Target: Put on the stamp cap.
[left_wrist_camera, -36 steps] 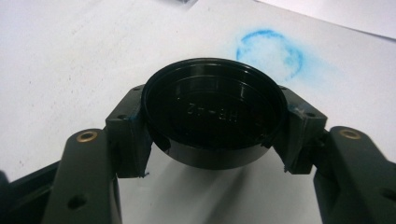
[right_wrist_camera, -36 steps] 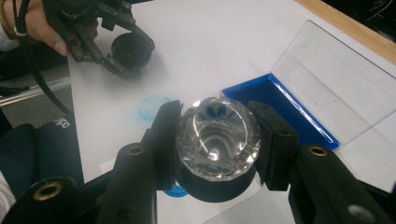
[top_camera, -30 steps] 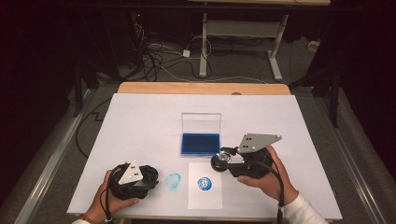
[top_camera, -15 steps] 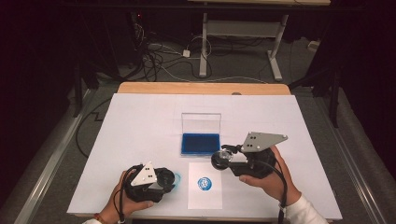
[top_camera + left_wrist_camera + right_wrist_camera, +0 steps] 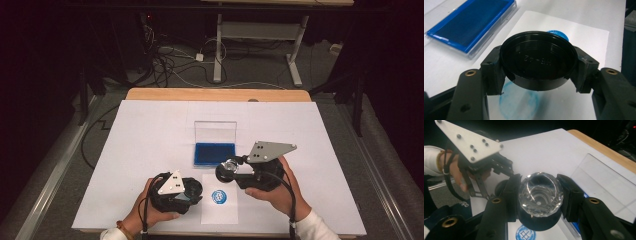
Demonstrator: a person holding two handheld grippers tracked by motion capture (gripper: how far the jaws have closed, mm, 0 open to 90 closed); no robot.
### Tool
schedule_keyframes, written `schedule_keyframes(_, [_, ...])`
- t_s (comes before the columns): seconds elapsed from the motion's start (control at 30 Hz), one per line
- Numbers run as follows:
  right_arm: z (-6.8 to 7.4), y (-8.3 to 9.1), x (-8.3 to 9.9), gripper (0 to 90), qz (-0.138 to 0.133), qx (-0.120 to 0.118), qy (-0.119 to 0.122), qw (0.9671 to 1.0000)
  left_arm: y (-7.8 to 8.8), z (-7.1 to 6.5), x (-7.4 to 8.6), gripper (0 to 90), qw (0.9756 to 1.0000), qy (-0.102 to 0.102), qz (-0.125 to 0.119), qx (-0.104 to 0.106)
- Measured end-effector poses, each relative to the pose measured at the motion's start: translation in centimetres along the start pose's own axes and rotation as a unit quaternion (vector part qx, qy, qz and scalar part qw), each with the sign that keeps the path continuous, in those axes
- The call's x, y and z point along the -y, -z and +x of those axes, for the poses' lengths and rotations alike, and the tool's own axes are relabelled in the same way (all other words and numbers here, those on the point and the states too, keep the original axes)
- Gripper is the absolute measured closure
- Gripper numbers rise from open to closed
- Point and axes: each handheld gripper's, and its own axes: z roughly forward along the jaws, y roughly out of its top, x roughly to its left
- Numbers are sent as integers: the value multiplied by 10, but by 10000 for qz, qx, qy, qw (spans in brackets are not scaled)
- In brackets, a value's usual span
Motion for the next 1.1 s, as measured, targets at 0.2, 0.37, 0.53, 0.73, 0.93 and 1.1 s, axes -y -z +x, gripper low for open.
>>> schedule_keyframes(0.2, [10,-16,-1,574,25,-186,-3,9998,-6,-1,-8,364,9998,93,-138,84])
schedule_keyframes(0.37, [15,-26,-2,573,79,-308,39,9995,-10,-4,-14,364,9997,50,-195,111])
schedule_keyframes(0.53, [20,-34,-1,574,156,-406,86,9990,-12,-7,-17,364,9998,2,-194,82])
schedule_keyframes(0.73, [21,-41,2,574,200,-483,51,9986,-10,-7,-18,364,9998,-41,-212,37])
schedule_keyframes(0.93, [23,-47,4,574,232,-577,74,9980,-9,-7,-18,364,9996,-31,-274,74])
schedule_keyframes(1.1, [22,-50,6,574,248,-572,62,9980,-9,-9,-18,364,9995,-49,-296,98])
